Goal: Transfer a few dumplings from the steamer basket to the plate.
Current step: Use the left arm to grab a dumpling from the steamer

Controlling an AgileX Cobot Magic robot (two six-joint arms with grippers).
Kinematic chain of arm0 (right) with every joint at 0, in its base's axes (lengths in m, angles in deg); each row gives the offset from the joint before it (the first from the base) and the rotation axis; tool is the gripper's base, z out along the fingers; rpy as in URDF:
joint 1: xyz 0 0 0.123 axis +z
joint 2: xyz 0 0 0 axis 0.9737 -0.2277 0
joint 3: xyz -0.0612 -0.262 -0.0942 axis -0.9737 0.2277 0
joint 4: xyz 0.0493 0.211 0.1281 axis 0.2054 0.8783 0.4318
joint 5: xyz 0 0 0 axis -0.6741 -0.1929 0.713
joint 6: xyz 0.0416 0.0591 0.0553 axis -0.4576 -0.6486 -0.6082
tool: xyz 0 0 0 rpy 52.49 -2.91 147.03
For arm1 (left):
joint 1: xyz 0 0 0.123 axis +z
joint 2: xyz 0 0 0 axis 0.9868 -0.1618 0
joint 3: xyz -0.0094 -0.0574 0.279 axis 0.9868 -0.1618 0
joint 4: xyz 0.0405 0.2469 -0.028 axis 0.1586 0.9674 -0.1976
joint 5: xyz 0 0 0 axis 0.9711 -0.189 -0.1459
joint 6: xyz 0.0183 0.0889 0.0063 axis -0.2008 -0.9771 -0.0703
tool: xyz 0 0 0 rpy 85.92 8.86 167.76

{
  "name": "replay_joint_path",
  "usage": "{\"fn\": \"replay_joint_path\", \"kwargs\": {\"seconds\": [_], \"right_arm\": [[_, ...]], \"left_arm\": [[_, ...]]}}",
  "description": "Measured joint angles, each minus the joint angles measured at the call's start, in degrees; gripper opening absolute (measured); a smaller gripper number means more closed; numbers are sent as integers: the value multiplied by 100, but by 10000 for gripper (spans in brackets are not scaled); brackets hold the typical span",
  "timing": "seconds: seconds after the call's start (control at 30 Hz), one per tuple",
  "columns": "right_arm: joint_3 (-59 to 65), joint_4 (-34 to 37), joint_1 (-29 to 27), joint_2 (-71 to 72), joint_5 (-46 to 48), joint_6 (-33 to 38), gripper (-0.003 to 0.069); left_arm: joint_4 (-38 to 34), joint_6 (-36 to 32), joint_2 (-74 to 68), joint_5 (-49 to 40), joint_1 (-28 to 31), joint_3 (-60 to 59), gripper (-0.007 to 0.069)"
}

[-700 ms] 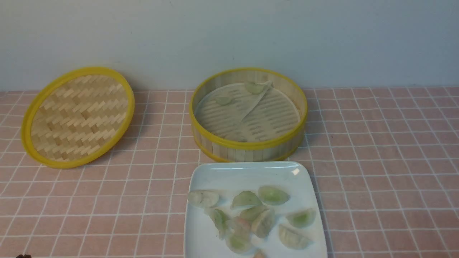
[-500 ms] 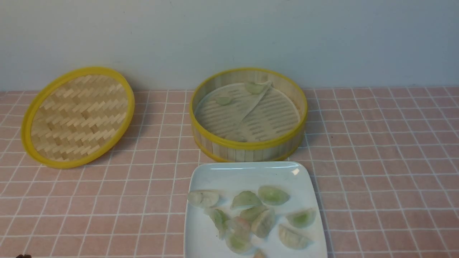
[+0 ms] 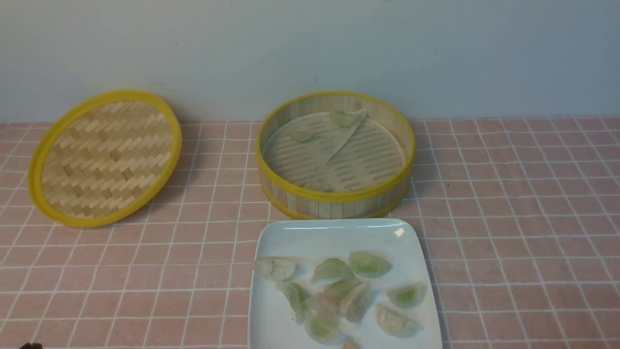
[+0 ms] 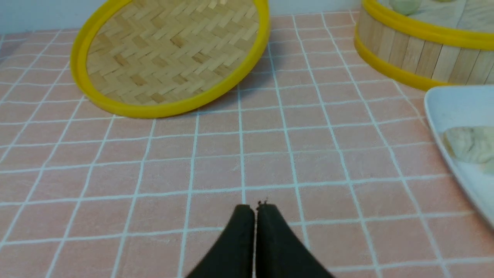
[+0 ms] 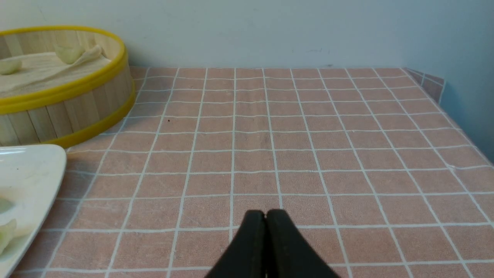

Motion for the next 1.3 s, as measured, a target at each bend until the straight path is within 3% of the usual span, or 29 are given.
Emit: {"fn": "replay_joint_path", "kwargs": {"seconds": [0.1, 0.27, 0.37, 0.43, 0.5, 0.6, 0.8, 0.97, 1.07, 1.13, 1.3], "right_arm": [[0, 0, 0, 0, 0, 0, -14], [0, 0, 0, 0, 0, 0, -14], [0, 0, 0, 0, 0, 0, -14], [0, 0, 0, 0, 0, 0, -14], [0, 0, 0, 0, 0, 0, -14], [0, 0, -2, 0, 0, 0, -14], [0, 0, -2, 0, 0, 0, -14], [0, 0, -2, 0, 0, 2, -14], [0, -6, -2, 0, 0, 2, -14], [0, -6, -7, 0, 0, 2, -14], [28, 144, -7, 0, -246, -97, -14]], "left_arm": [[-733, 306, 0, 761, 0, 0, -6], [-2521, 885, 0, 3181, 0, 0, -6], [-2840, 1166, 0, 4060, 0, 113, -6], [-2574, 1319, -217, 4187, -46, 764, -6], [-2227, 1348, -490, 3925, -97, 1146, -6], [-993, 1424, -1805, 2119, -198, 2854, -6], [-249, 1038, -4542, -1163, -237, 5241, -6], [-418, -446, -6616, -2698, -237, 6645, -6], [-1118, -1046, -7704, -3219, -237, 7306, -6], [-1607, -1449, -8302, -3302, -302, 7707, -6], [-2034, -2189, -9257, -3323, -632, 8531, -6]]}}
